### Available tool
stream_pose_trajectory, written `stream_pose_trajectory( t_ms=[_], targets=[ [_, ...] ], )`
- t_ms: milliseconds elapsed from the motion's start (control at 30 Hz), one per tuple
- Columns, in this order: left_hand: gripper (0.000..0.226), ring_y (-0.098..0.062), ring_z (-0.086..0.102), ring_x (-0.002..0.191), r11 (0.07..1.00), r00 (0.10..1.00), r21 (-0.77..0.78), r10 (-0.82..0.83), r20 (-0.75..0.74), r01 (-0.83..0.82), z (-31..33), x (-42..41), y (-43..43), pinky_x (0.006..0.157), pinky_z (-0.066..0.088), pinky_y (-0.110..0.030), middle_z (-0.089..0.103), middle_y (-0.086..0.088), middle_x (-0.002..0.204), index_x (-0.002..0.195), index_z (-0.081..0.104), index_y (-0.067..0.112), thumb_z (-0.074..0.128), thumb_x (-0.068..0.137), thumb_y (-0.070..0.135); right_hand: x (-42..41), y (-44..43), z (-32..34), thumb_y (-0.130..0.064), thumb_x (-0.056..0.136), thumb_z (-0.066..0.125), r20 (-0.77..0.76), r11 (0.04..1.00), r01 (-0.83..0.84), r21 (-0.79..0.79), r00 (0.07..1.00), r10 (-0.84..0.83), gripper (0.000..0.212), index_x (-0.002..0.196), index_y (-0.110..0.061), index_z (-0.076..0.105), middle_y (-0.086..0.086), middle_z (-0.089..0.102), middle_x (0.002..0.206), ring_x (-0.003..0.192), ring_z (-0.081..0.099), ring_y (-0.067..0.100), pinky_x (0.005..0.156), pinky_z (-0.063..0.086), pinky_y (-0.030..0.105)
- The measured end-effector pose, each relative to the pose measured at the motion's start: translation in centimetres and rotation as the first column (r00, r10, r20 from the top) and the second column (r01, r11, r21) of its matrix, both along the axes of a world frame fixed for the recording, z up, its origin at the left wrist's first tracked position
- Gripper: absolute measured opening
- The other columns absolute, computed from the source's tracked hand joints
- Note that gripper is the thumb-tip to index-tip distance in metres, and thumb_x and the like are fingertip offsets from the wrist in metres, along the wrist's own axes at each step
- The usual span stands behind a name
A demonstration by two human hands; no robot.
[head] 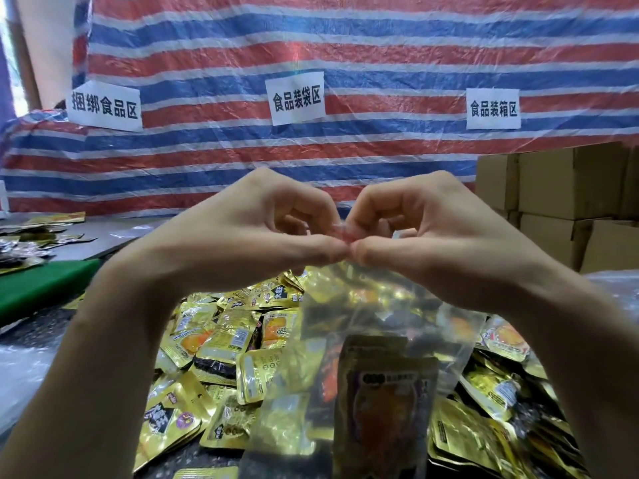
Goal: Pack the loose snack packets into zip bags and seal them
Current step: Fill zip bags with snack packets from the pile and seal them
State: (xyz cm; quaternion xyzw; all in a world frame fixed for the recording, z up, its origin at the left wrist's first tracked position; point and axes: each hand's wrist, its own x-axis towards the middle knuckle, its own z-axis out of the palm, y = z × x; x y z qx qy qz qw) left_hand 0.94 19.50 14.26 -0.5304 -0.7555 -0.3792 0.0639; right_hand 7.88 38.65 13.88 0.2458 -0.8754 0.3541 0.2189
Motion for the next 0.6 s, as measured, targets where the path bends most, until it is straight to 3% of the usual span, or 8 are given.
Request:
stream_pose_trajectory(
  t_ms=[100,200,400,467,533,600],
  targets=[
    [0.017,-0.031,0.058,0.064,0.998,0.999,0.061,-0.014,-0.032,0.016,0.2,0.0,-0.3,0.057,0.046,-0.044,0.066,-0.016,0.072,0.078,0.075,0.019,0.072,0.074,0.035,0.1,0.2,0.1,-0.022,0.081,0.075,0.014,1.0,-0.022,0.001,1.0,0.022,0.006,0.079,-0.016,0.076,0.016,0.069,0.076,0.068,0.06,0.036,0.064,0.051,0.049],
    [0.016,-0.049,0.052,0.066,0.995,0.999,0.101,-0.013,-0.039,0.017,0.3,0.0,-0.3,0.056,0.042,-0.058,0.058,-0.031,0.071,0.073,0.074,0.015,0.072,0.071,0.031,0.1,1.0,0.3,-0.023,0.08,0.077,0.065,0.999,-0.022,0.024,0.998,0.02,0.008,0.076,-0.016,0.075,0.011,0.069,0.073,0.062,0.057,0.017,0.058,0.045,0.029],
    [0.021,-0.049,0.057,0.073,0.998,1.0,0.061,-0.022,0.017,0.021,-0.1,-0.7,-0.2,0.063,0.046,-0.063,0.064,-0.024,0.077,0.079,0.074,0.017,0.072,0.072,0.036,0.1,0.9,0.2,-0.011,0.084,0.076,0.076,0.998,-0.016,0.06,0.997,0.012,0.008,0.077,-0.01,0.072,0.021,0.063,0.075,0.06,0.049,0.015,0.055,0.038,0.027],
    [0.023,-0.04,0.061,0.072,0.998,0.998,0.063,-0.032,0.047,0.029,-0.2,-0.9,-0.2,0.064,0.049,-0.054,0.068,-0.013,0.077,0.082,0.074,0.016,0.072,0.073,0.037,0.1,0.8,0.2,-0.011,0.083,0.076,0.068,0.999,-0.027,0.046,0.997,0.024,0.008,0.077,-0.011,0.072,0.021,0.062,0.075,0.061,0.049,0.017,0.055,0.038,0.027],
    [0.019,-0.02,0.059,0.065,0.997,0.998,0.07,-0.049,0.042,0.046,-0.2,-0.9,-0.3,0.06,0.046,-0.038,0.066,-0.003,0.07,0.079,0.073,0.017,0.073,0.074,0.036,0.1,0.8,0.2,-0.014,0.082,0.077,0.065,0.999,-0.025,0.043,0.998,0.022,0.006,0.077,-0.014,0.073,0.013,0.066,0.074,0.064,0.055,0.019,0.058,0.043,0.028],
    [0.018,-0.017,0.055,0.063,0.996,0.999,0.07,-0.049,0.022,0.047,-0.2,-0.9,-0.2,0.056,0.041,-0.038,0.063,-0.003,0.067,0.077,0.073,0.015,0.074,0.074,0.033,0.0,0.9,0.1,-0.019,0.082,0.077,0.099,0.999,-0.033,0.04,0.995,0.029,0.005,0.079,-0.015,0.075,0.01,0.07,0.076,0.068,0.059,0.018,0.064,0.048,0.032]
  ],
)
